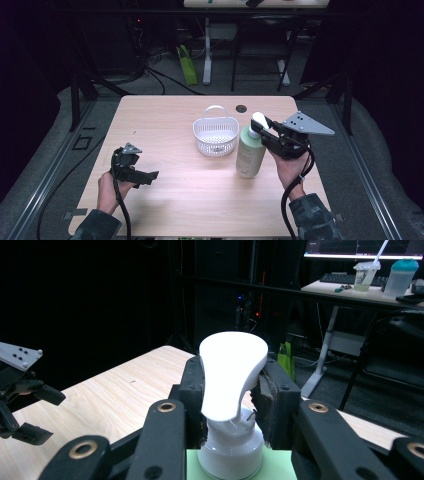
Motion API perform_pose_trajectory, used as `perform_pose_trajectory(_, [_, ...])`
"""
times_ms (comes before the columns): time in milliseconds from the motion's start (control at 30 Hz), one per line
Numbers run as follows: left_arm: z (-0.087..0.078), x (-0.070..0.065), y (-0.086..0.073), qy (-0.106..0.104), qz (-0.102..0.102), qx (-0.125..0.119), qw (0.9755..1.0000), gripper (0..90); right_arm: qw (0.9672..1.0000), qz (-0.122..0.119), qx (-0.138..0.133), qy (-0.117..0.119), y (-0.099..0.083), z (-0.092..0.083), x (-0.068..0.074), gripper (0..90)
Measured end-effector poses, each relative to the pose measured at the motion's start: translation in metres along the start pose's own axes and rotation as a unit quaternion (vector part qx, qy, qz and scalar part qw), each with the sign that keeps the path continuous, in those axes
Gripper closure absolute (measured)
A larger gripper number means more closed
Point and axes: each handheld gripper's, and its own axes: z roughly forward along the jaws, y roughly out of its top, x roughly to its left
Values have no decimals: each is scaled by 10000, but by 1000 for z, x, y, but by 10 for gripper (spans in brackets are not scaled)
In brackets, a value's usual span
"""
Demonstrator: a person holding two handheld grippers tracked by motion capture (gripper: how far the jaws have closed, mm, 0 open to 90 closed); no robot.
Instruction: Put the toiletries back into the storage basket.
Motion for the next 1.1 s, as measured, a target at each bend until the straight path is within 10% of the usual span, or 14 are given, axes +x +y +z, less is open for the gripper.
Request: perform_pose_trajectory(1100, [3, 1, 1, 15, -33, 116, 9999, 0, 9997, -233, -120, 25, 41, 2, -9, 681])
